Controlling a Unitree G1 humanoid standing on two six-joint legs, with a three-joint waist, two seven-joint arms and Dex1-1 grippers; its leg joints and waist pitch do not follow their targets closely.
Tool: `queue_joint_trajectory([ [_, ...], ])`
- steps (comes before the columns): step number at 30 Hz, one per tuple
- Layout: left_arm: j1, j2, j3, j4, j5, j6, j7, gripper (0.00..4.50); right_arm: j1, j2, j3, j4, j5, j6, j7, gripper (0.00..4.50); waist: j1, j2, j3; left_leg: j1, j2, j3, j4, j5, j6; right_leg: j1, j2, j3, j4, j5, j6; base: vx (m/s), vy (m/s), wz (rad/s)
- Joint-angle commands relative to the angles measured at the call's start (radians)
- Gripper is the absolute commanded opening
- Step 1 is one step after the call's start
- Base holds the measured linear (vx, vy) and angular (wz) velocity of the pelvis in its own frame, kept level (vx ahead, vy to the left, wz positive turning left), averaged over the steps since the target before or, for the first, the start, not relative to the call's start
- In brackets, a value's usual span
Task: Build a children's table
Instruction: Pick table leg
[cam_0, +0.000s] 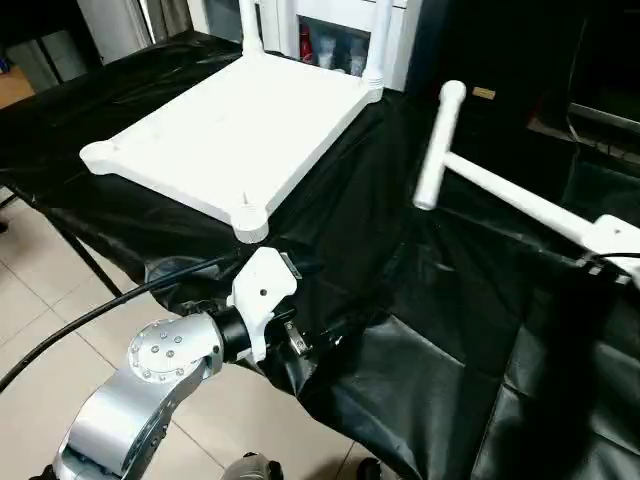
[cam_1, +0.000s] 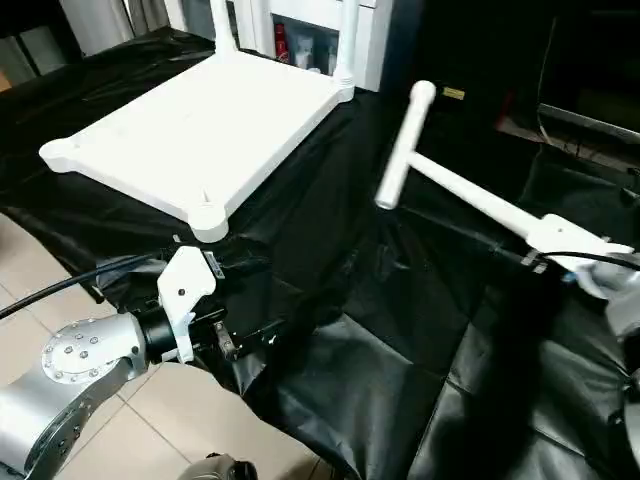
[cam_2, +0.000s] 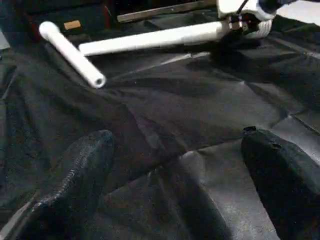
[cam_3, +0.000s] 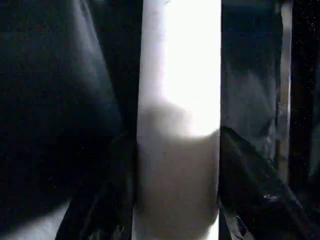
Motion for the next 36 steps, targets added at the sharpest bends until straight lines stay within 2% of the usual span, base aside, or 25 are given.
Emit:
queue_joint_trajectory([
  [1, -0.005, 0.002, 0.009, 0.012, 0.015, -0.013, 0.008, 4.5, 0.005, 0.003, -0.043, -0.06, 0.043, 0.007, 0.01, 1.88, 0.007, -0.028, -0.088, 0.005, 0.088, -0.036, -0.062, -0.137, 0.125, 0.06, -0.104, 0.07, -0.085, -0.327, -0.21, 0.0, 0.0, 0.0],
  [5, -0.003, 0.004, 0.009, 0.009, 0.014, -0.011, 0.009, 4.5, 0.027, -0.008, -0.048, -0.099, 0.048, 0.024, 0.004, 1.88, 0.011, -0.026, -0.089, 0.006, 0.087, -0.035, -0.063, -0.126, 0.124, 0.06, -0.102, 0.071, -0.085, -0.318, -0.211, 0.0, 0.0, 0.0],
  [8, 0.002, 0.007, 0.011, 0.004, 0.013, -0.011, 0.01, 4.5, 0.067, -0.02, -0.079, -0.164, 0.071, 0.054, 0.006, 1.88, 0.019, -0.024, -0.091, 0.01, 0.089, -0.035, -0.063, -0.122, 0.123, 0.059, -0.103, 0.072, -0.085, -0.311, -0.21, 0.0, 0.0, 0.0],
  [11, 0.008, 0.01, 0.012, 0.0, 0.012, -0.013, 0.012, 4.5, 0.097, -0.024, -0.122, -0.223, 0.107, 0.087, 0.001, 1.88, 0.026, -0.026, -0.09, 0.007, 0.089, -0.035, -0.064, -0.113, 0.128, 0.061, -0.104, 0.073, -0.086, -0.304, -0.205, 0.0, 0.0, 0.0],
  [12, 0.012, 0.01, 0.014, -0.002, 0.012, -0.013, 0.014, 4.5, 0.109, -0.017, -0.159, -0.257, 0.138, 0.11, -0.01, 1.88, 0.029, -0.027, -0.092, 0.009, 0.09, -0.037, -0.065, -0.111, 0.127, 0.062, -0.105, 0.072, -0.083, -0.312, -0.195, 0.0, 0.0, 0.0],
  [13, 0.018, 0.004, 0.021, -0.002, 0.016, -0.017, 0.027, 4.5, 0.128, 0.006, -0.234, -0.323, 0.197, 0.156, -0.04, 1.88, 0.026, -0.03, -0.091, 0.007, 0.09, -0.037, -0.066, -0.11, 0.127, 0.062, -0.104, 0.072, -0.084, -0.312, -0.192, 0.0, 0.0, 0.0],
  [15, 0.025, -0.008, 0.032, 0.001, 0.026, -0.029, 0.05, 4.5, 0.15, 0.044, -0.317, -0.402, 0.257, 0.209, -0.081, 1.88, 0.026, -0.031, -0.09, 0.007, 0.091, -0.038, -0.068, -0.105, 0.126, 0.061, -0.102, 0.073, -0.085, -0.316, -0.168, 0.0, 0.0, 0.0],
  [16, 0.029, -0.028, 0.045, 0.009, 0.038, -0.043, 0.085, 4.5, 0.172, 0.089, -0.381, -0.474, 0.301, 0.261, -0.118, 1.88, 0.027, -0.032, -0.092, 0.008, 0.09, -0.038, -0.068, -0.101, 0.123, 0.061, -0.104, 0.072, -0.083, -0.317, -0.167, 0.0, 0.0, 0.0],
  [17, 0.031, -0.042, 0.054, 0.015, 0.047, -0.052, 0.108, 4.5, 0.188, 0.118, -0.421, -0.525, 0.329, 0.298, -0.141, 1.88, 0.025, -0.029, -0.09, 0.006, 0.09, -0.038, -0.069, -0.1, 0.122, 0.061, -0.104, 0.073, -0.084, -0.316, -0.16, 0.0, 0.0, 0.0],
  [18, 0.032, -0.081, 0.081, 0.029, 0.055, -0.063, 0.166, 4.5, 0.223, 0.185, -0.483, -0.627, 0.386, 0.343, -0.18, 1.88, 0.023, -0.027, -0.091, 0.007, 0.091, -0.04, -0.071, -0.106, 0.112, 0.059, -0.102, 0.071, -0.087, -0.327, -0.15, 0.0, 0.0, 0.0],
  [19, 0.032, -0.091, 0.087, 0.032, 0.055, -0.064, 0.178, 4.5, 0.231, 0.199, -0.493, -0.648, 0.398, 0.349, -0.186, 1.88, 0.023, -0.027, -0.09, 0.009, 0.092, -0.037, -0.072, -0.111, 0.108, 0.057, -0.104, 0.074, -0.092, -0.325, -0.142, 0.0, 0.0, 0.0],
  [22, 0.033, -0.144, 0.128, 0.048, 0.075, -0.081, 0.267, 4.5, 0.311, 0.32, -0.543, -0.826, 0.463, 0.349, -0.264, 1.88, 0.024, -0.027, -0.091, 0.014, 0.09, -0.038, -0.076, -0.136, 0.092, 0.051, -0.103, 0.071, -0.097, -0.357, -0.128, 0.0, 0.0, 0.0],
  [23, 0.029, -0.168, 0.145, 0.057, 0.097, -0.081, 0.324, 4.5, 0.361, 0.394, -0.567, -0.895, 0.498, 0.34, -0.322, 1.88, 0.025, -0.027, -0.09, 0.017, 0.091, -0.037, -0.077, -0.144, 0.085, 0.047, -0.103, 0.072, -0.099, -0.37, -0.12, 0.0, 0.0, 0.0],
  [25, 0.027, -0.171, 0.148, 0.06, 0.108, -0.089, 0.341, 4.5, 0.38, 0.423, -0.575, -0.922, 0.513, 0.343, -0.341, 1.88, 0.023, -0.026, -0.091, 0.016, 0.09, -0.043, -0.083, -0.168, 0.066, 0.049, -0.104, 0.066, -0.102, -0.419, -0.098, 0.0, 0.0, 0.0],
  [26, 0.027, -0.171, 0.148, 0.06, 0.112, -0.094, 0.344, 4.5, 0.386, 0.432, -0.577, -0.933, 0.517, 0.347, -0.346, 1.88, 0.024, -0.025, -0.09, 0.021, 0.09, -0.042, -0.084, -0.178, 0.059, 0.043, -0.103, 0.069, -0.106, -0.427, -0.086, 0.0, 0.0, 0.0],
  [27, 0.026, -0.178, 0.157, 0.059, 0.112, -0.092, 0.356, 4.5, 0.441, 0.497, -0.565, -1.008, 0.536, 0.339, -0.375, 1.88, 0.027, -0.024, -0.087, 0.018, 0.082, -0.035, -0.083, -0.191, 0.061, 0.044, -0.114, 0.078, -0.109, -0.448, -0.085, 0.0, 0.0, 0.0],
  [28, 0.026, -0.178, 0.157, 0.059, 0.112, -0.092, 0.356, 4.5, 0.441, 0.497, -0.565, -1.008, 0.536, 0.339, -0.375, 1.88, 0.033, -0.027, -0.086, 0.017, 0.077, -0.03, -0.08, -0.19, 0.068, 0.046, -0.129, 0.088, -0.111, -0.463, -0.085, 0.0, 0.0, 0.0],
  [29, 0.031, -0.181, 0.161, 0.056, 0.116, -0.09, 0.358, 4.5, 0.472, 0.548, -0.56, -1.076, 0.543, 0.375, -0.388, 1.88, 0.044, -0.027, -0.086, 0.007, 0.071, -0.032, -0.065, -0.164, 0.09, 0.061, -0.171, 0.11, -0.117, -0.496, -0.107, 0.0, 0.0, 0.0],
  [30, 0.038, -0.184, 0.162, 0.053, 0.12, -0.092, 0.36, 4.5, 0.49, 0.583, -0.557, -1.125, 0.546, 0.398, -0.396, 1.88, 0.061, -0.036, -0.082, -0.014, 0.072, -0.045, -0.028, -0.12, 0.108, 0.081, -0.235, 0.15, -0.137, -0.558, -0.103, 0.0, 0.0, 0.0],
  [31, 0.039, -0.185, 0.162, 0.053, 0.121, -0.092, 0.361, 4.5, 0.493, 0.587, -0.557, -1.132, 0.547, 0.399, -0.398, 1.88, 0.07, -0.037, -0.082, -0.025, 0.076, -0.058, 0.0, -0.105, 0.107, 0.09, -0.276, 0.171, -0.15, -0.603, -0.095, 0.0, 0.0, 0.0],
  [32, 0.047, -0.188, 0.161, 0.049, 0.125, -0.091, 0.366, 4.5, 0.507, 0.613, -0.556, -1.169, 0.55, 0.412, -0.416, 1.88, 0.08, -0.03, -0.083, -0.045, 0.081, -0.084, 0.039, -0.084, 0.084, 0.098, -0.316, 0.192, -0.16, -0.653, -0.098, -0.003, 0.083, -0.18],
  [33, 0.051, -0.187, 0.16, 0.046, 0.126, -0.09, 0.367, 4.5, 0.51, 0.623, -0.557, -1.176, 0.554, 0.416, -0.424, 1.88, 0.081, -0.033, -0.083, -0.062, 0.064, -0.103, 0.063, -0.077, 0.063, 0.102, -0.308, 0.19, -0.156, -0.654, -0.113, -0.002, 0.055, -0.12],
  [34, 0.056, -0.184, 0.157, 0.04, 0.13, -0.087, 0.369, 4.5, 0.513, 0.64, -0.559, -1.184, 0.565, 0.419, -0.44, 1.88, 0.085, -0.028, -0.082, -0.053, 0.06, -0.107, 0.055, -0.063, 0.055, 0.092, -0.289, 0.176, -0.155, -0.65, -0.126, -0.018, 0.129, -0.15],
  [35, 0.058, -0.183, 0.155, 0.037, 0.131, -0.086, 0.37, 4.5, 0.515, 0.647, -0.559, -1.189, 0.571, 0.421, -0.449, 1.88, 0.081, -0.03, -0.075, -0.005, 0.037, -0.081, 0.008, -0.09, 0.036, 0.052, -0.189, 0.176, -0.149, -0.667, -0.128, -0.04, 0.176, -0.12],
  [36, 0.064, -0.181, 0.154, 0.026, 0.128, -0.081, 0.375, 4.5, 0.523, 0.658, -0.542, -1.202, 0.572, 0.429, -0.465, 1.88, 0.068, -0.024, -0.071, 0.049, 0.043, -0.041, -0.048, -0.174, 0.033, 0.011, -0.103, 0.152, -0.134, -0.639, -0.103, -0.04, 0.176, -0.12],
])
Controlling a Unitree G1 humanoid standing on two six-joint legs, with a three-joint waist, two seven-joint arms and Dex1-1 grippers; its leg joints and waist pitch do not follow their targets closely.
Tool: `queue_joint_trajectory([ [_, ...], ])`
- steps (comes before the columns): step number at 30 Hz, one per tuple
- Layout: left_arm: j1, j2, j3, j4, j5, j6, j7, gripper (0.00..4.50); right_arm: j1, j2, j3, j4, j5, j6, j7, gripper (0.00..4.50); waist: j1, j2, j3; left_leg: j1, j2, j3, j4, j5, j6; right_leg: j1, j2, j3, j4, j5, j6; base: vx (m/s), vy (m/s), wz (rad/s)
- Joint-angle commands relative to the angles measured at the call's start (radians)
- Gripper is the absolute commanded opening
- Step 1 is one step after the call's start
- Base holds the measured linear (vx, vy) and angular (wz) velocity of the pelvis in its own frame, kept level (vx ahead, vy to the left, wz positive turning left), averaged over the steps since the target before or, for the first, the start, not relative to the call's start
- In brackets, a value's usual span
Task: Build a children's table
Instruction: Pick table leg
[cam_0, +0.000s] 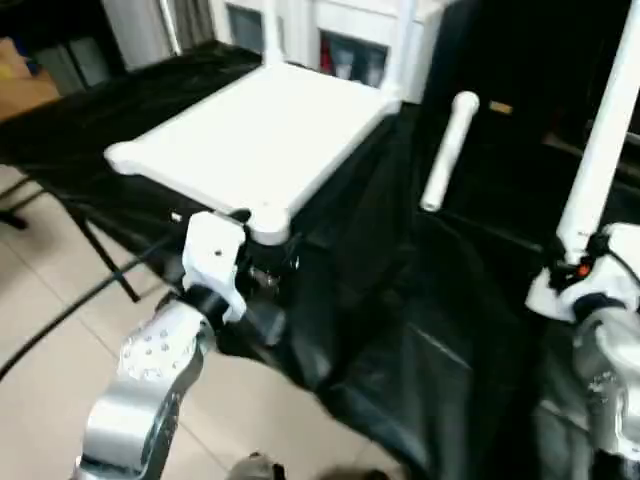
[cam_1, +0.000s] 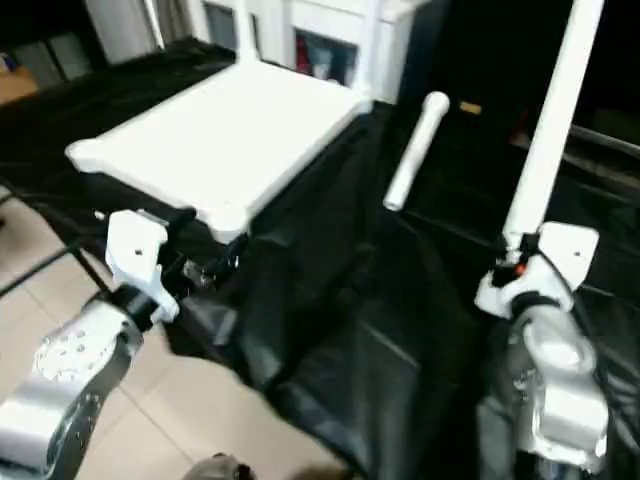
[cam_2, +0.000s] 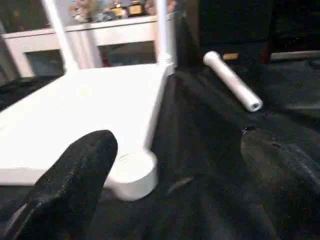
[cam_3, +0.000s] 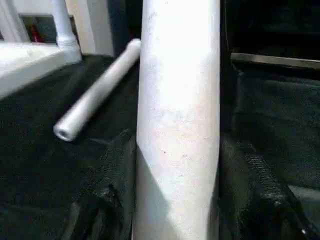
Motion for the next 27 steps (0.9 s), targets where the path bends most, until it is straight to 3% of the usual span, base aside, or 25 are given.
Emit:
queue_joint_trajectory([
  [1, 0.005, 0.011, 0.002, -0.022, 0.006, 0.008, 0.011, 4.5, 0.01, 0.01, 0.02, -0.04, 0.013, 0.016, -0.02, 1.88, -0.015, -0.025, -0.053, 0.065, 0.03, 0.033, -0.089, -0.246, 0.048, -0.016, -0.033, 0.073, -0.131, -0.613, -0.135, -0.076, 0.212, -0.12],
  [2, 0.011, 0.009, 0.001, -0.031, 0.005, 0.012, 0.015, 4.5, 0.015, 0.014, 0.035, -0.048, 0.007, 0.02, -0.021, 1.88, -0.052, -0.019, -0.061, 0.126, 0.047, 0.066, -0.113, -0.421, 0.014, -0.069, 0.032, 0.04, -0.083, -0.49, -0.104, -0.1, 0.21, -0.26],
  [3, 0.016, 0.007, 0.001, -0.035, 0.005, 0.015, 0.016, 4.5, 0.015, 0.02, 0.036, -0.054, 0.009, 0.025, -0.02, 1.88, -0.052, -0.005, -0.046, 0.113, 0.079, 0.125, -0.157, -0.602, -0.001, -0.095, 0.051, -0.016, -0.034, -0.452, -0.093, -0.1, 0.21, -0.26],
  [4, 0.024, 0.003, 0.002, -0.041, 0.011, 0.018, 0.021, 4.5, 0.017, 0.029, 0.04, -0.07, 0.008, 0.042, -0.017, 1.88, -0.063, -0.01, -0.044, 0.091, 0.097, 0.139, -0.181, -0.674, 0.004, -0.08, 0.048, -0.042, 0.011, -0.421, -0.078, -0.093, 0.221, -0.53],
  [5, 0.025, 0.003, 0.002, -0.041, 0.012, 0.018, 0.021, 4.5, 0.018, 0.03, 0.041, -0.073, 0.007, 0.045, -0.017, 1.88, -0.04, -0.006, -0.044, 0.055, 0.153, 0.173, -0.229, -0.787, -0.003, -0.031, 0.016, -0.084, 0.13, -0.341, -0.078, -0.087, 0.194, -0.61],
  [6, 0.046, -0.003, 0.004, -0.058, 0.012, 0.022, 0.022, 4.5, 0.02, 0.036, 0.047, -0.085, -0.001, 0.057, -0.016, 1.88, -0.021, -0.036, -0.037, 0.032, 0.174, 0.18, -0.252, -0.808, -0.004, 0.011, -0.018, -0.081, 0.175, -0.297, -0.068, -0.087, 0.194, -0.61],
  [7, 0.046, -0.003, 0.004, -0.058, 0.012, 0.022, 0.022, 4.5, 0.02, 0.036, 0.047, -0.085, -0.001, 0.057, -0.016, 1.88, 0.005, -0.027, -0.03, 0.007, 0.177, 0.194, -0.262, -0.826, -0.036, 0.04, -0.022, -0.056, 0.2, -0.371, -0.057, -0.1, 0.117, -0.5],
  [8, 0.109, -0.022, 0.008, -0.117, 0.017, 0.022, 0.051, 4.5, 0.021, 0.029, 0.06, -0.09, -0.016, 0.071, -0.015, 1.88, 0.011, -0.085, -0.061, -0.015, 0.102, 0.146, -0.114, -0.565, -0.054, 0.061, -0.117, 0.088, 0.065, -0.784, 0.096, -0.089, 0.071, -0.29],
  [9, 0.143, -0.036, 0.011, -0.151, 0.018, 0.023, 0.072, 4.5, 0.019, 0.026, 0.063, -0.092, -0.011, 0.079, -0.019, 1.88, 0.0, -0.101, -0.049, -0.059, -0.012, 0.003, 0.138, -0.196, 0.026, 0.026, -0.238, 0.195, -0.154, -1.074, 0.161, -0.089, 0.071, -0.29],
  [10, 0.163, -0.046, 0.013, -0.171, 0.018, 0.024, 0.087, 4.5, 0.018, 0.025, 0.063, -0.093, -0.006, 0.083, -0.021, 1.88, 0.01, -0.069, -0.067, -0.095, -0.041, -0.052, 0.154, -0.105, 0.013, 0.08, -0.237, 0.193, -0.122, -0.974, 0.127, -0.018, 0.089, -0.18],
  [11, 0.192, -0.058, 0.016, -0.201, 0.019, 0.036, 0.107, 4.5, 0.015, 0.02, 0.062, -0.089, 0.002, 0.086, -0.017, 1.88, -0.004, -0.096, -0.045, -0.118, -0.024, -0.073, 0.107, -0.057, -0.023, 0.086, -0.198, 0.113, -0.096, -0.776, 0.064, 0.002, 0.13, -0.17],
  [12, 0.209, -0.063, 0.016, -0.219, 0.019, 0.048, 0.12, 4.5, 0.013, 0.014, 0.063, -0.086, 0.009, 0.088, -0.015, 1.88, -0.01, -0.067, -0.036, -0.037, 0.001, -0.063, 0.012, -0.041, -0.029, 0.034, -0.123, 0.042, -0.089, -0.618, -0.096, 0.002, 0.13, -0.17],
  [13, 0.213, -0.065, 0.015, -0.223, 0.02, 0.047, 0.122, 4.5, 0.013, 0.013, 0.064, -0.087, 0.009, 0.09, -0.014, 1.88, -0.019, -0.051, -0.043, -0.013, 0.006, -0.058, -0.039, -0.067, -0.026, 0.037, -0.07, 0.008, -0.077, -0.554, -0.143, -0.025, 0.138, 0.02],
  [14, 0.246, -0.076, 0.012, -0.253, 0.032, 0.042, 0.147, 4.5, 0.015, 0.009, 0.071, -0.091, 0.011, 0.101, -0.008, 1.88, -0.041, -0.034, -0.033, -0.002, 0.065, -0.07, -0.111, -0.236, -0.01, 0.01, 0.006, 0.005, -0.039, -0.41, -0.141, -0.067, 0.134, 0.23],
  [15, 0.252, -0.075, 0.008, -0.257, 0.049, 0.029, 0.155, 4.5, 0.016, 0.009, 0.073, -0.09, 0.012, 0.102, -0.005, 1.88, -0.056, -0.009, -0.055, 0.007, 0.093, -0.094, -0.133, -0.324, -0.063, 0.028, 0.004, 0.014, -0.008, -0.217, -0.138, -0.067, 0.134, 0.23],
  [16, 0.255, -0.071, 0.004, -0.26, 0.069, 0.019, 0.162, 4.5, 0.018, 0.01, 0.075, -0.092, 0.013, 0.105, -0.001, 1.88, -0.058, -0.001, -0.055, 0.01, 0.089, -0.092, -0.138, -0.333, -0.08, 0.03, 0.005, 0.015, -0.012, -0.143, -0.136, -0.055, 0.136, 0.2],
  [17, 0.254, -0.066, 0.0, -0.26, 0.089, 0.01, 0.166, 4.5, 0.018, 0.01, 0.074, -0.093, 0.015, 0.106, 0.003, 1.88, -0.065, -0.009, -0.048, 0.009, 0.08, -0.08, -0.145, -0.366, -0.099, 0.036, -0.004, 0.02, -0.035, -0.089, -0.121, -0.002, 0.129, 0.12],
  [19, 0.257, -0.076, 0.009, -0.264, 0.087, 0.007, 0.165, 4.5, 0.021, 0.012, 0.077, -0.103, 0.016, 0.113, 0.004, 1.88, -0.065, -0.022, -0.035, 0.007, 0.065, -0.063, -0.151, -0.44, -0.119, 0.036, -0.022, 0.031, -0.066, -0.184, -0.099, -0.002, 0.113, 0.11],
  [20, 0.261, -0.094, 0.027, -0.269, 0.078, 0.007, 0.171, 4.5, 0.027, 0.014, 0.084, -0.116, 0.015, 0.122, 0.006, 1.88, -0.068, -0.034, -0.038, 0.006, 0.056, -0.053, -0.147, -0.455, -0.125, 0.037, -0.032, 0.041, -0.079, -0.269, -0.089, 0.002, 0.065, 0.04],
  [21, 0.262, -0.102, 0.039, -0.271, 0.074, 0.005, 0.179, 4.5, 0.034, 0.016, 0.091, -0.123, 0.015, 0.124, 0.011, 1.88, -0.066, -0.042, -0.041, 0.0, 0.052, -0.041, -0.146, -0.406, -0.112, 0.043, -0.039, 0.047, -0.084, -0.294, -0.081, 0.002, 0.065, 0.04],
  [23, 0.262, -0.101, 0.044, -0.276, 0.075, 0.003, 0.192, 4.5, 0.042, 0.017, 0.101, -0.13, 0.018, 0.129, 0.019, 1.88, -0.064, -0.051, -0.047, -0.006, 0.052, -0.027, -0.146, -0.294, -0.075, 0.05, -0.042, 0.046, -0.086, -0.247, -0.076, 0.0, 0.0, 0.0],
  [25, 0.26, -0.105, 0.052, -0.281, 0.076, 0.003, 0.208, 4.5, 0.054, 0.008, 0.127, -0.14, 0.02, 0.132, 0.035, 1.88, -0.072, -0.056, -0.034, 0.007, 0.051, -0.023, -0.152, -0.436, -0.078, 0.048, -0.048, 0.045, -0.102, -0.431, -0.058, 0.0, 0.0, 0.0],
  [27, 0.259, -0.116, 0.06, -0.282, 0.075, 0.0, 0.22, 4.5, 0.068, -0.003, 0.154, -0.144, 0.014, 0.125, 0.052, 1.88, -0.076, -0.061, -0.031, 0.022, 0.045, -0.019, -0.149, -0.518, -0.063, 0.05, -0.05, 0.04, -0.127, -0.632, -0.032, 0.0, 0.0, 0.0],
])
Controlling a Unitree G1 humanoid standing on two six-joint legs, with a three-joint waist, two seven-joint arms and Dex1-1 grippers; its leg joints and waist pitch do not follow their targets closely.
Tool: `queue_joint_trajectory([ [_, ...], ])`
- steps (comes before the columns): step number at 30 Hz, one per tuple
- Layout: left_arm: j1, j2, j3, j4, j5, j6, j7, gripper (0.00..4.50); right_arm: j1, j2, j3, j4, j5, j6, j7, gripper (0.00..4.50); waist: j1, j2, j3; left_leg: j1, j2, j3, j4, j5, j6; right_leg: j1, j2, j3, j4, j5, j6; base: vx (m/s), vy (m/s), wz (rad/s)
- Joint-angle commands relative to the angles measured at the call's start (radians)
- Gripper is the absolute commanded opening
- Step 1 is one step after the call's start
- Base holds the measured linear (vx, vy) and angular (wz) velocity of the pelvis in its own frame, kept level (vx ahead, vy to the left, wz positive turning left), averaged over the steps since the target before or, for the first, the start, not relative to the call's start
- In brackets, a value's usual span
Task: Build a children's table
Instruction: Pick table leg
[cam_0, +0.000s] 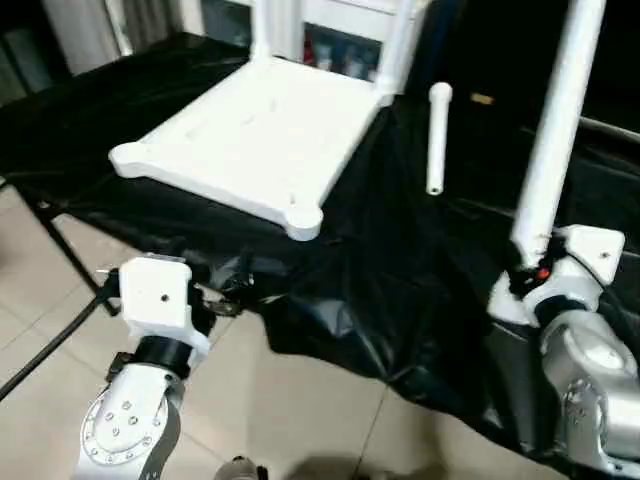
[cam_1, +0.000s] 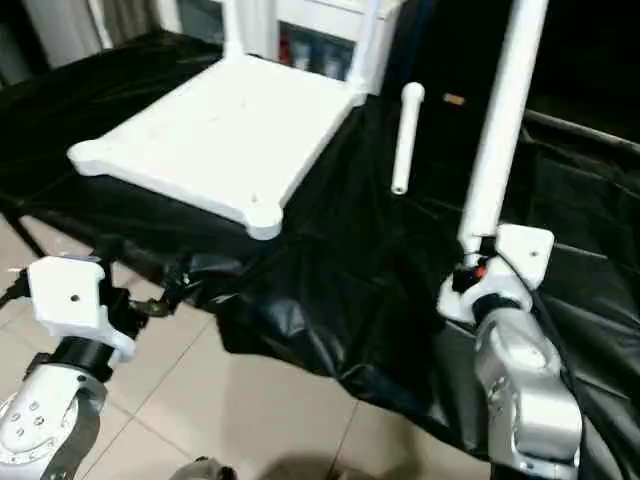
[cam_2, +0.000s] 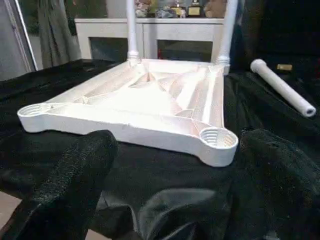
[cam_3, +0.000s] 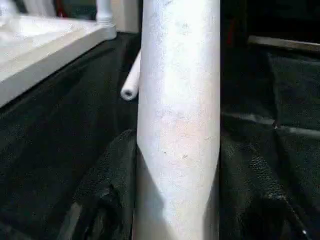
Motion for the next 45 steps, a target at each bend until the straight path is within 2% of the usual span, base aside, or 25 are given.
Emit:
queue_joint_trajectory([
  [1, -0.001, -0.008, 0.01, -0.021, 0.008, -0.01, 0.014, 4.5, 0.007, -0.017, 0.016, -0.022, -0.005, -0.003, 0.019, 1.88, -0.006, -0.004, -0.034, 0.039, 0.061, -0.03, -0.112, -0.517, -0.042, 0.012, -0.061, 0.028, -0.117, -0.612, -0.066, 0.0, 0.0, 0.0],
  [4, -0.01, -0.021, 0.027, -0.006, 0.003, -0.014, 0.013, 4.5, 0.017, -0.02, 0.025, -0.032, -0.015, -0.005, 0.024, 1.88, -0.006, -0.002, -0.032, 0.049, 0.055, -0.016, -0.118, -0.477, 0.007, 0.038, -0.05, 0.018, -0.135, -0.634, -0.084, 0.02, -0.005, -0.01],
  [11, -0.069, -0.005, 0.077, 0.045, -0.02, -0.012, 0.014, 4.5, 0.03, -0.002, 0.011, -0.038, -0.02, -0.033, -0.004, 1.88, -0.001, 0.02, -0.058, 0.083, 0.051, -0.002, -0.131, -0.257, 0.128, 0.079, -0.021, 0.014, -0.104, -0.248, -0.227, 0.097, 0.001, 0.0],
  [15, -0.09, 0.0, 0.095, 0.065, -0.024, -0.012, 0.01, 4.5, 0.029, 0.002, 0.011, -0.038, -0.02, -0.039, -0.009, 1.88, 0.009, 0.014, -0.075, 0.058, 0.016, 0.004, -0.096, 0.013, 0.273, 0.126, -0.013, 0.021, -0.082, -0.024, -0.274, 0.122, 0.008, 0.04],
  [16, -0.12, 0.004, 0.119, 0.099, -0.039, -0.006, 0.001, 4.5, 0.03, 0.01, 0.011, -0.046, -0.022, -0.038, -0.017, 1.88, 0.012, 0.031, -0.079, 0.064, 0.016, 0.001, -0.094, 0.038, 0.287, 0.125, -0.012, 0.019, -0.076, -0.017, -0.279, 0.119, 0.007, 0.08],
  [20, -0.158, 0.017, 0.144, 0.153, -0.059, 0.003, -0.019, 4.5, 0.036, 0.02, 0.009, -0.058, -0.025, -0.032, -0.03, 1.88, 0.008, 0.022, -0.091, 0.076, -0.008, -0.012, -0.064, 0.23, 0.397, 0.123, 0.0, 0.026, -0.048, 0.119, -0.251, 0.103, 0.0, 0.08],
  [21, -0.184, 0.034, 0.146, 0.187, -0.061, -0.006, -0.034, 4.5, 0.042, 0.024, 0.001, -0.062, -0.019, -0.033, -0.038, 1.88, 0.017, 0.038, -0.118, 0.097, 0.001, 0.006, -0.032, 0.377, 0.324, 0.094, -0.019, 0.087, -0.001, 0.359, -0.192, 0.078, 0.007, 0.1],
  [22, -0.185, 0.035, 0.146, 0.188, -0.061, -0.006, -0.035, 4.5, 0.042, 0.024, 0.001, -0.062, -0.019, -0.033, -0.038, 1.88, 0.021, 0.019, -0.122, 0.136, 0.021, 0.006, -0.02, 0.454, 0.284, 0.049, -0.008, 0.096, 0.025, 0.458, -0.16, 0.066, 0.016, 0.03],
  [23, -0.197, 0.045, 0.146, 0.204, -0.056, -0.008, -0.04, 4.5, 0.044, 0.024, -0.001, -0.064, -0.019, -0.033, -0.041, 1.88, 0.017, -0.01, -0.115, 0.111, -0.005, 0.037, 0.011, 0.483, 0.217, 0.047, 0.003, 0.143, 0.045, 0.641, -0.076, 0.05, 0.034, -0.21],
  [24, -0.208, 0.056, 0.146, 0.219, -0.052, -0.014, -0.048, 4.5, 0.047, 0.03, -0.008, -0.069, -0.014, -0.03, -0.046, 1.88, 0.079, -0.04, -0.11, -0.017, -0.041, 0.038, 0.119, 0.1, 0.13, 0.126, -0.104, 0.318, 0.004, 0.982, -0.035, 0.05, 0.034, -0.21],
  [25, -0.209, 0.057, 0.147, 0.22, -0.052, -0.014, -0.049, 4.5, 0.047, 0.032, -0.009, -0.069, -0.014, -0.03, -0.047, 1.88, 0.128, -0.033, -0.122, -0.077, -0.006, -0.019, 0.189, -0.063, 0.093, 0.15, -0.202, 0.409, 0.008, 1.252, -0.05, 0.005, 0.09, -0.22],
  [26, -0.213, 0.058, 0.148, 0.225, -0.052, -0.014, -0.05, 4.5, 0.047, 0.032, -0.01, -0.069, -0.013, -0.03, -0.048, 1.88, 0.138, -0.044, -0.116, -0.106, 0.008, -0.048, 0.204, -0.147, 0.056, 0.148, -0.194, 0.424, 0.021, 1.409, -0.067, -0.068, 0.113, -0.3],
  [27, -0.22, 0.062, 0.153, 0.234, -0.055, -0.016, -0.053, 4.5, 0.049, 0.032, -0.008, -0.069, -0.016, -0.035, -0.052, 1.88, 0.145, -0.022, -0.112, -0.096, -0.022, -0.079, 0.14, -0.085, 0.001, 0.125, -0.038, 0.374, 0.045, 1.293, -0.065, -0.068, 0.113, -0.3],
  [28, -0.221, 0.063, 0.153, 0.234, -0.056, -0.016, -0.053, 4.5, 0.049, 0.033, -0.008, -0.069, -0.016, -0.035, -0.053, 1.88, 0.142, -0.004, -0.107, -0.059, -0.027, -0.077, 0.087, -0.022, 0.027, 0.099, 0.028, 0.356, 0.043, 1.117, -0.019, -0.181, 0.088, -0.54],
  [29, -0.225, 0.064, 0.156, 0.236, -0.058, -0.015, -0.054, 4.5, 0.048, 0.034, -0.007, -0.067, -0.016, -0.035, -0.054, 1.88, 0.124, 0.052, -0.113, 0.047, 0.01, -0.057, 0.021, 0.032, 0.145, 0.001, 0.084, 0.293, 0.054, 0.62, 0.071, -0.223, 0.104, -0.59],
  [30, -0.228, 0.065, 0.159, 0.239, -0.061, -0.015, -0.057, 4.5, 0.048, 0.035, -0.007, -0.067, -0.016, -0.034, -0.056, 1.88, 0.089, 0.068, -0.097, 0.09, 0.113, -0.062, -0.039, 0.054, 0.384, -0.137, 0.087, 0.126, 0.168, 0.036, 0.065, -0.223, 0.104, -0.59],
  [32, -0.229, 0.068, 0.165, 0.24, -0.063, -0.012, -0.057, 4.5, 0.043, 0.034, 0.001, -0.062, -0.019, -0.034, -0.054, 1.88, 0.078, 0.051, -0.088, 0.007, 0.128, -0.02, -0.088, -0.078, 0.419, -0.093, 0.04, 0.025, 0.182, -0.203, -0.026, -0.163, 0.151, -0.53],
  [33, -0.228, 0.067, 0.171, 0.238, -0.063, -0.009, -0.051, 4.5, 0.039, 0.034, 0.011, -0.055, -0.022, -0.037, -0.052, 1.88, 0.061, 0.025, -0.069, 0.004, 0.084, 0.03, -0.081, -0.219, 0.361, -0.072, -0.01, -0.009, 0.089, -0.197, -0.062, -0.159, 0.151, -0.4],
  [34, -0.223, 0.07, 0.172, 0.233, -0.056, -0.014, -0.048, 4.5, 0.036, 0.035, 0.017, -0.051, -0.025, -0.035, -0.053, 1.88, 0.065, 0.013, -0.059, 0.007, 0.058, 0.059, -0.051, -0.321, 0.249, -0.082, -0.061, 0.034, -0.001, -0.335, -0.067, -0.166, 0.159, 0.18],
  [35, -0.219, 0.07, 0.174, 0.228, -0.054, -0.012, -0.045, 4.5, 0.035, 0.036, 0.019, -0.049, -0.026, -0.033, -0.054, 1.88, 0.078, -0.015, -0.071, 0.017, 0.054, 0.001, 0.093, -0.331, 0.112, -0.03, -0.246, 0.196, -0.127, -0.6, -0.083, -0.104, 0.206, 0.1],
  [36, -0.21, 0.067, 0.177, 0.217, -0.052, -0.003, -0.038, 4.5, 0.032, 0.037, 0.023, -0.046, -0.029, -0.03, -0.054, 1.88, 0.064, 0.002, -0.055, -0.034, 0.074, -0.079, 0.088, -0.153, 0.047, 0.032, -0.278, 0.166, -0.132, -0.679, -0.122, -0.104, 0.206, 0.1],
  [38, -0.197, 0.061, 0.183, 0.204, -0.057, 0.004, -0.034, 4.5, 0.032, 0.039, 0.025, -0.046, -0.027, -0.029, -0.052, 1.88, 0.036, 0.023, -0.06, -0.014, 0.052, -0.074, -0.047, -0.197, -0.005, 0.024, -0.103, 0.044, -0.089, -0.621, -0.146, -0.095, 0.237, -0.24],
  [39, -0.171, 0.056, 0.181, 0.181, -0.059, 0.009, -0.032, 4.5, 0.031, 0.039, 0.027, -0.048, -0.029, -0.026, -0.053, 1.88, -0.013, 0.05, -0.071, 0.038, 0.081, -0.086, -0.113, -0.444, -0.094, -0.01, 0.002, -0.002, -0.019, -0.209, -0.134, -0.1, 0.225, -0.13],
  [41, -0.145, 0.049, 0.178, 0.156, -0.061, 0.009, -0.033, 4.5, 0.032, 0.036, 0.031, -0.049, -0.033, -0.024, -0.054, 1.88, -0.027, 0.067, -0.059, 0.028, 0.086, -0.099, -0.152, -0.599, -0.165, 0.007, -0.006, -0.01, -0.012, -0.028, -0.105, -0.103, 0.183, 0.04],
  [45, -0.115, 0.04, 0.175, 0.128, -0.056, -0.001, -0.031, 4.5, 0.029, 0.031, 0.03, -0.042, -0.027, -0.025, -0.056, 1.88, -0.033, 0.047, -0.037, 0.054, 0.062, -0.058, -0.162, -0.825, -0.157, 0.003, -0.017, -0.021, -0.079, -0.332, -0.048, -0.094, 0.09, 0.07],
])
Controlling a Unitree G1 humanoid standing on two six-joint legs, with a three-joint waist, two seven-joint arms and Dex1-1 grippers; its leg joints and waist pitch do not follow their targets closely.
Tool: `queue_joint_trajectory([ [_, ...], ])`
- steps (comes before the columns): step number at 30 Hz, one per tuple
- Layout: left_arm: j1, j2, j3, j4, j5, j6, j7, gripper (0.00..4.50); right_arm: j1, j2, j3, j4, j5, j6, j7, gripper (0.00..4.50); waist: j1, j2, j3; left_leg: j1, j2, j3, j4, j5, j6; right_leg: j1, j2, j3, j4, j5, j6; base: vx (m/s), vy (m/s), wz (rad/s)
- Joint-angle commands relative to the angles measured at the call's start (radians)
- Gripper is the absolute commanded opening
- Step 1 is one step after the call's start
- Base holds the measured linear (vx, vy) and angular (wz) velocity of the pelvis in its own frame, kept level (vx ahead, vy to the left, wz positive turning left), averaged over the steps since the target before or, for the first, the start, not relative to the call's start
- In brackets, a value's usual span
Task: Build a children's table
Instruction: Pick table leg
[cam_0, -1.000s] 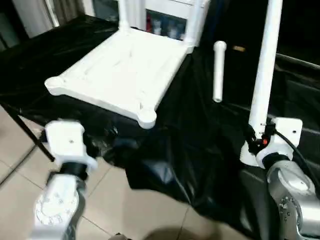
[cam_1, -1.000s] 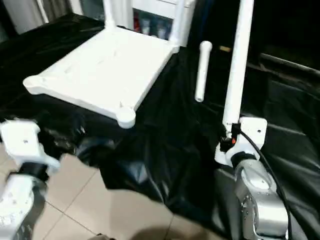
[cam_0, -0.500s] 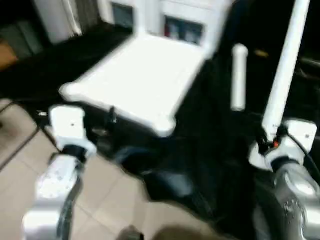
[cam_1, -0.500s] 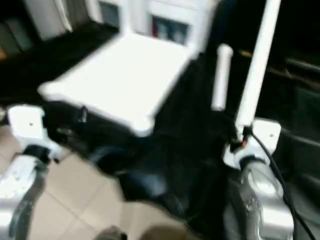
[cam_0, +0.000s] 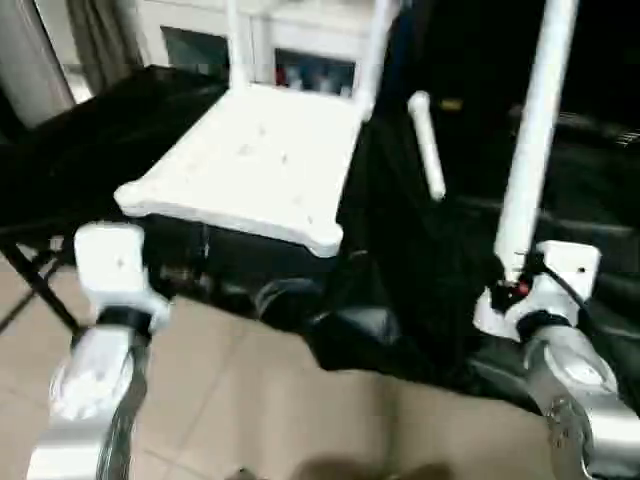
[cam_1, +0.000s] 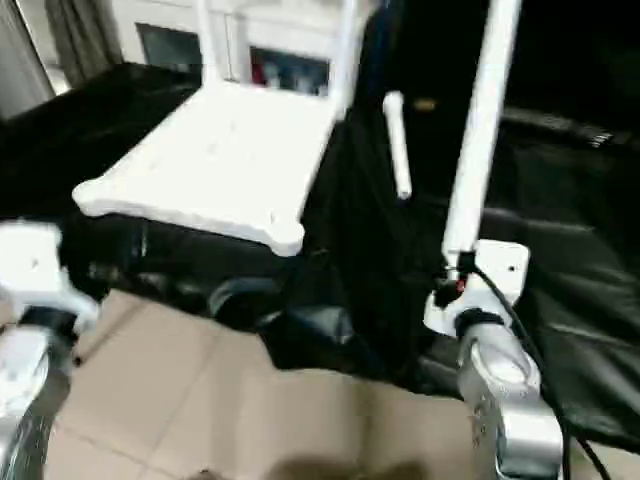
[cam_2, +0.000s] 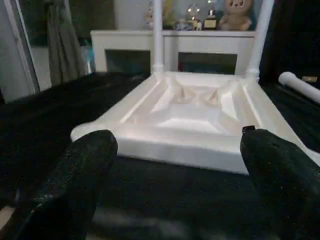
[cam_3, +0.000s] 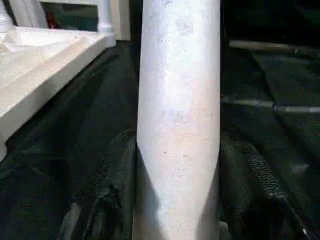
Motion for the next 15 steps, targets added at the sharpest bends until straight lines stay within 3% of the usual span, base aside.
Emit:
queue_joint_trajectory([
  [1, 0.009, -0.012, -0.004, -0.049, -0.001, 0.002, 0.01, 4.5, -0.018, -0.014, -0.018, -0.006, 0.004, -0.003, -0.003, 1.88, -0.006, 0.024, -0.02, 0.03, 0.081, -0.042, -0.213, -0.791, -0.159, 0.0, 0.019, -0.025, -0.038, -0.31, -0.012, -0.083, -0.008, 0.13],
  [2, 0.023, -0.017, 0.0, -0.07, -0.001, -0.001, 0.019, 4.5, -0.025, -0.012, -0.021, 0.002, 0.001, -0.003, 0.004, 1.88, 0.0, 0.016, -0.021, 0.01, 0.087, -0.036, -0.236, -0.801, -0.141, 0.029, 0.021, -0.031, -0.011, -0.286, -0.007, -0.088, -0.038, 0.06],
  [3, 0.029, -0.018, 0.0, -0.078, -0.002, -0.001, 0.019, 4.5, -0.028, -0.013, -0.02, 0.005, 0.001, -0.003, 0.006, 1.88, 0.017, 0.012, -0.023, 0.009, 0.086, -0.023, -0.242, -0.759, -0.129, 0.031, 0.011, -0.014, -0.004, -0.27, -0.003, -0.088, -0.038, 0.06],
  [4, 0.036, -0.016, -0.007, -0.091, -0.002, -0.002, 0.016, 4.5, -0.032, -0.012, -0.02, 0.011, 0.003, -0.004, 0.006, 1.88, 0.017, -0.006, -0.024, 0.024, 0.077, -0.016, -0.221, -0.708, -0.12, 0.013, 0.003, -0.003, -0.031, -0.34, 0.01, -0.075, -0.075, 0.12],
  [5, 0.037, -0.016, -0.008, -0.092, -0.002, -0.001, 0.016, 4.5, -0.033, -0.012, -0.02, 0.012, 0.003, -0.004, 0.006, 1.88, 0.018, -0.014, -0.004, 0.085, 0.046, 0.001, -0.157, -0.627, -0.109, -0.055, -0.012, -0.021, -0.137, -0.649, 0.041, -0.047, -0.101, 0.14],
  [6, 0.039, -0.018, -0.014, -0.099, 0.0, 0.003, 0.019, 4.5, -0.035, -0.012, -0.018, 0.015, 0.004, -0.005, 0.005, 1.88, -0.003, -0.023, -0.003, 0.109, 0.03, -0.008, -0.094, -0.52, -0.089, -0.052, -0.038, -0.069, -0.195, -0.778, 0.071, -0.047, -0.101, 0.14],
  [7, 0.04, -0.018, -0.022, -0.106, 0.005, 0.007, 0.02, 4.5, -0.037, -0.01, -0.016, 0.018, 0.005, -0.007, 0.005, 1.88, -0.005, -0.009, -0.006, 0.094, 0.039, -0.011, -0.112, -0.525, -0.089, -0.021, -0.03, -0.106, -0.188, -0.741, 0.078, -0.046, -0.076, -0.09],
  [8, 0.038, -0.018, -0.033, -0.113, 0.011, 0.01, 0.021, 4.5, -0.038, -0.009, -0.013, 0.02, 0.005, -0.007, 0.005, 1.88, 0.046, 0.034, -0.013, -0.107, 0.085, 0.009, -0.287, -0.779, -0.118, 0.168, 0.024, -0.113, 0.15, -0.313, 0.03, 0.054, -0.049, -0.04],
  [9, 0.036, -0.02, -0.039, -0.12, 0.013, 0.017, 0.024, 4.5, -0.038, -0.008, -0.011, 0.021, 0.006, -0.006, 0.005, 1.88, 0.162, 0.045, 0.001, -0.15, 0.06, 0.118, -0.309, -0.827, -0.14, 0.125, 0.078, -0.121, 0.191, -0.163, 0.001, 0.054, -0.049, -0.04],
  [10, 0.033, -0.025, -0.045, -0.127, 0.015, 0.026, 0.028, 4.5, -0.039, -0.006, -0.009, 0.022, 0.007, -0.005, 0.005, 1.88, 0.138, -0.003, -0.027, -0.117, 0.078, 0.104, -0.259, -0.611, -0.095, 0.137, 0.045, -0.026, 0.19, -0.314, 0.014, 0.051, -0.153, 0.17],
  [11, 0.033, -0.025, -0.045, -0.127, 0.015, 0.026, 0.028, 4.5, -0.039, -0.006, -0.009, 0.022, 0.007, -0.005, 0.005, 1.88, 0.095, -0.099, -0.041, 0.081, 0.053, 0.033, -0.004, -0.111, -0.093, -0.058, -0.056, 0.063, -0.067, -1.017, 0.143, 0.049, -0.3, 0.19],
  [12, 0.047, -0.031, -0.08, -0.141, 0.025, 0.034, 0.026, 4.5, -0.034, -0.002, -0.006, 0.022, 0.005, -0.007, 0.005, 1.88, 0.106, -0.045, -0.004, 0.004, 0.035, -0.014, 0.045, 0.06, 0.012, -0.019, -0.115, 0.152, -0.143, -1.175, 0.023, 0.049, -0.3, 0.19],
  [13, 0.048, -0.032, -0.082, -0.142, 0.025, 0.034, 0.026, 4.5, -0.034, -0.002, -0.005, 0.022, 0.005, -0.007, 0.005, 1.88, 0.117, -0.035, -0.011, -0.019, 0.029, -0.038, 0.047, 0.059, 0.015, 0.037, -0.116, 0.153, -0.129, -1.117, -0.033, 0.082, -0.177, 0.06],
  [14, 0.065, -0.027, -0.141, -0.153, 0.048, 0.033, 0.015, 4.5, -0.028, 0.003, -0.004, 0.017, 0.004, -0.006, 0.003, 1.88, 0.119, -0.027, 0.007, 0.003, 0.046, -0.056, 0.03, -0.027, -0.02, 0.055, -0.108, 0.11, -0.11, -0.987, -0.103, 0.0, 0.0, 0.0],
  [15, 0.068, -0.026, -0.154, -0.155, 0.052, 0.032, 0.012, 4.5, -0.027, 0.004, -0.004, 0.015, 0.005, -0.006, 0.002, 1.88, 0.13, -0.008, -0.008, 0.055, 0.063, -0.043, -0.059, -0.237, -0.04, 0.056, -0.031, 0.061, -0.072, -0.794, -0.144, 0.0, 0.0, 0.0],
])
